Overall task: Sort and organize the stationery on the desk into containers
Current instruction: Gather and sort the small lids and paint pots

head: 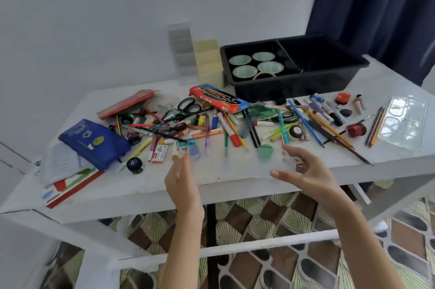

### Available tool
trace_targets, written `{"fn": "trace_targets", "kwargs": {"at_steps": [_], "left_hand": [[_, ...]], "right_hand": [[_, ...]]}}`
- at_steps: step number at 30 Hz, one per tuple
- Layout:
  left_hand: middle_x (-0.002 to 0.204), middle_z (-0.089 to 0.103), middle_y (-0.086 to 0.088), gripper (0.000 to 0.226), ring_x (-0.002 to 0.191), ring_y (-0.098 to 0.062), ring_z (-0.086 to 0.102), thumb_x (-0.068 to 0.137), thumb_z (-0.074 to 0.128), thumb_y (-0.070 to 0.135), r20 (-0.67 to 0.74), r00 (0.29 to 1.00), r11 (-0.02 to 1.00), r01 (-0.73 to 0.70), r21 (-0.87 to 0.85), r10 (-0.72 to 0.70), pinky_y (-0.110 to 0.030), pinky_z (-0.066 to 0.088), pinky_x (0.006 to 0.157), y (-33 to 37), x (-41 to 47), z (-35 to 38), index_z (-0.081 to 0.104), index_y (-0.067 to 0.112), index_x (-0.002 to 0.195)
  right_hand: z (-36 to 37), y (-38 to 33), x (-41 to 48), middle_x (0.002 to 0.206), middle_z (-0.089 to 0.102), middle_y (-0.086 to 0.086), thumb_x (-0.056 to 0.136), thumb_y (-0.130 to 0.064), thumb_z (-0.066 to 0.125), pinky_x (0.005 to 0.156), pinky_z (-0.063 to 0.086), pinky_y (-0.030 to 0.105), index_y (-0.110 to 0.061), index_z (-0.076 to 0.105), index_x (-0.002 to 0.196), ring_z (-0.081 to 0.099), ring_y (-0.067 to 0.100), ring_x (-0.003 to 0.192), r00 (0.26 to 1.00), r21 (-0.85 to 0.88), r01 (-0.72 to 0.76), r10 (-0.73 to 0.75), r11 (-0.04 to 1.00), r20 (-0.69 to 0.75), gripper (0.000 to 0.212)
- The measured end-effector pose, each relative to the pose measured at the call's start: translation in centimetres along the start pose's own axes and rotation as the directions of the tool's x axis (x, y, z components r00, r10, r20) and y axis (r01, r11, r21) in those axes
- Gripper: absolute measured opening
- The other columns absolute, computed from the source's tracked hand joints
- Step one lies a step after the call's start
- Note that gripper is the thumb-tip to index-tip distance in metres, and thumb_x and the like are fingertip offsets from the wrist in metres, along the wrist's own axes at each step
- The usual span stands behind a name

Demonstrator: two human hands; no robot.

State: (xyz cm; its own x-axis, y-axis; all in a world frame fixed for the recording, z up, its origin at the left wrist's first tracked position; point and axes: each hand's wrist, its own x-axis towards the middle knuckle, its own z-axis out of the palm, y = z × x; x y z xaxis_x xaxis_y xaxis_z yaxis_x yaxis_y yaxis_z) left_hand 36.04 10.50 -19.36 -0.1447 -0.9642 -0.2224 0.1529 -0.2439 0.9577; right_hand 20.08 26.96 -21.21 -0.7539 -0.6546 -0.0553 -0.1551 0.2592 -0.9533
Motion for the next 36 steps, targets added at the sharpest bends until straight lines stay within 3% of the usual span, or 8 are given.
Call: {"fn": "trace_targets", "kwargs": {"at_steps": [3,5,6,8,10,21,31,36], "left_hand": [[0.077,0.065,0.032,0.039,0.071,0.018,0.055,0.091,0.051,0.011,-0.002,0.999,0.999,-0.047,0.020,0.047,-0.003,0.040,0.067,-0.9,-0.2,-0.9,0.054,0.016,0.130],[0.054,0.057,0.031,0.044,0.047,0.012,0.048,0.090,0.050,0.010,-0.020,0.998,0.995,-0.052,0.088,0.054,-0.002,0.037,0.049,-1.4,-0.3,-1.5,0.051,0.017,0.133],[0.060,0.062,0.025,0.042,0.051,0.008,0.052,0.090,0.051,0.011,-0.033,0.997,0.991,-0.064,0.116,0.068,-0.004,0.040,0.052,-1.6,-0.3,-1.8,0.053,0.016,0.132],[0.100,0.070,0.008,0.039,0.088,-0.006,0.064,0.090,0.055,0.016,-0.039,0.996,0.984,-0.077,0.159,0.084,-0.020,0.051,0.080,-2.1,-0.1,-2.1,0.056,0.014,0.129],[0.123,0.063,-0.004,0.034,0.113,-0.013,0.058,0.091,0.056,0.015,-0.041,0.993,0.976,-0.097,0.195,0.107,-0.028,0.046,0.098,-2.6,-0.1,-2.2,0.059,0.009,0.125],[0.117,0.066,-0.008,0.030,0.102,-0.006,0.059,0.089,0.060,0.006,-0.022,0.966,0.896,-0.229,0.381,0.256,-0.018,0.046,0.087,-4.1,2.0,-1.3,0.062,0.004,0.119],[0.114,0.064,-0.001,0.032,0.101,-0.005,0.059,0.087,0.061,0.003,-0.045,0.985,0.953,-0.151,0.264,0.169,-0.013,0.045,0.082,-3.7,3.9,0.1,0.062,0.004,0.119],[0.108,0.063,0.003,0.028,0.090,0.002,0.057,0.088,0.060,0.004,-0.096,0.979,0.955,-0.152,0.254,0.181,-0.010,0.043,0.072,-4.7,4.6,0.6,0.064,0.010,0.115]], "right_hand": [[0.4,0.9,-0.5,0.124,0.059,-0.008,0.046,-0.051,0.084,0.097,0.046,0.032,-0.024,0.058,0.125,0.055,0.010,0.114,1.000,-0.032,-0.011,0.012,0.999,0.021,0.088],[0.6,1.3,-0.8,0.124,0.060,-0.009,0.046,-0.050,0.084,0.098,0.046,0.033,-0.024,0.058,0.126,0.055,0.011,0.113,1.000,-0.048,-0.014,0.015,0.999,0.020,0.088],[0.7,1.5,-0.8,0.123,0.060,-0.008,0.046,-0.049,0.084,0.097,0.046,0.032,-0.023,0.058,0.127,0.054,0.011,0.113,1.000,-0.053,-0.013,0.014,0.999,0.018,0.089],[0.8,1.7,-0.9,0.125,0.059,-0.007,0.046,-0.045,0.085,0.094,0.046,0.028,-0.022,0.057,0.128,0.054,0.012,0.113,1.000,-0.053,-0.011,0.011,0.999,0.012,0.090],[0.9,1.8,-0.8,0.127,0.057,-0.006,0.046,-0.043,0.085,0.092,0.045,0.026,-0.022,0.055,0.130,0.054,0.013,0.112,1.000,-0.066,0.002,-0.002,0.998,0.008,0.092],[1.7,1.8,1.8,0.115,0.042,-0.004,0.061,-0.019,0.085,0.090,0.040,0.022,-0.014,0.041,0.141,0.048,0.015,0.102,0.997,-0.292,0.065,-0.076,0.954,-0.025,0.092],[1.4,1.7,4.8,0.118,0.038,-0.007,0.064,-0.023,0.084,0.092,0.048,0.034,-0.014,0.038,0.143,0.043,0.014,0.106,0.995,-0.344,0.101,-0.096,0.933,0.029,0.092],[1.5,2.2,5.3,0.117,0.036,-0.009,0.067,-0.023,0.083,0.088,0.044,0.026,-0.017,0.034,0.145,0.043,0.013,0.102,0.992,-0.376,0.127,-0.126,0.918,0.028,0.092]]}}
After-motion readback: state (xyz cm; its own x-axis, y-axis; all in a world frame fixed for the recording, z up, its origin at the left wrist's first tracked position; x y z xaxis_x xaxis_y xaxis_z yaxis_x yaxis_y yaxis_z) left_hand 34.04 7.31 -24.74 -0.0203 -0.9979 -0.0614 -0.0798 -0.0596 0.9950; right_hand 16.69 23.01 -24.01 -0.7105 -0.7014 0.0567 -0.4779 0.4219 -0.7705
